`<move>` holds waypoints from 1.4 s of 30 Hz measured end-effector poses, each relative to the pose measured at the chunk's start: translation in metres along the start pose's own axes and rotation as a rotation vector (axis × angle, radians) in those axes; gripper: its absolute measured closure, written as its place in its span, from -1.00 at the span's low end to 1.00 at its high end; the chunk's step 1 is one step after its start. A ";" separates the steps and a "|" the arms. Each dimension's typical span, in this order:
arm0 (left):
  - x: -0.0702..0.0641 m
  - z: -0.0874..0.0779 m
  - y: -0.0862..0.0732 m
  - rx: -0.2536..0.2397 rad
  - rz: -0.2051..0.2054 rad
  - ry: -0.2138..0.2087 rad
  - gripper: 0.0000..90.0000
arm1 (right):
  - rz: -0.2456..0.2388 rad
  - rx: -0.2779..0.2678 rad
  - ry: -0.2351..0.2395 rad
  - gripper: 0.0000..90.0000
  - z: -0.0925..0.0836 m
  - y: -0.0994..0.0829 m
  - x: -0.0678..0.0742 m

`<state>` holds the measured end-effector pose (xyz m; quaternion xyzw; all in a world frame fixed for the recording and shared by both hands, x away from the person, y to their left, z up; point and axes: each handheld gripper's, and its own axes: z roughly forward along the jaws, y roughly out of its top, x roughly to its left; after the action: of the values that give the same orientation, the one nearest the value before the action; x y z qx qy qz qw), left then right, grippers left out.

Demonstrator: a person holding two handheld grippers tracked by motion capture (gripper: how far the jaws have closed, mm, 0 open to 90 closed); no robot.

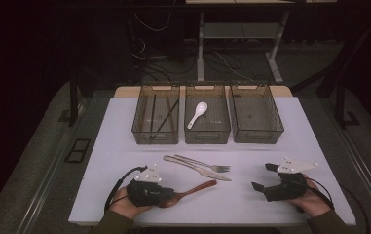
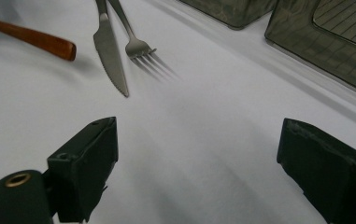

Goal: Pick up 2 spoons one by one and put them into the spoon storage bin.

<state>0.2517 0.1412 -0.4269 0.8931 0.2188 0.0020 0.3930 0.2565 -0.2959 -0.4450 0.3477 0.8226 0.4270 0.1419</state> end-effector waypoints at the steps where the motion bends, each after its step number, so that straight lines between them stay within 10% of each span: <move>1: 0.001 0.000 0.001 -0.004 0.001 0.003 0.81 | -0.002 0.000 0.000 -0.73 0.000 0.000 0.000; 42: 0.054 -0.006 0.076 -0.156 -0.020 0.120 0.81 | 0.007 -0.002 0.009 -0.73 0.001 0.001 0.001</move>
<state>0.3288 0.1215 -0.3782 0.8558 0.2499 0.0685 0.4477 0.2562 -0.2941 -0.4449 0.3483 0.8216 0.4300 0.1370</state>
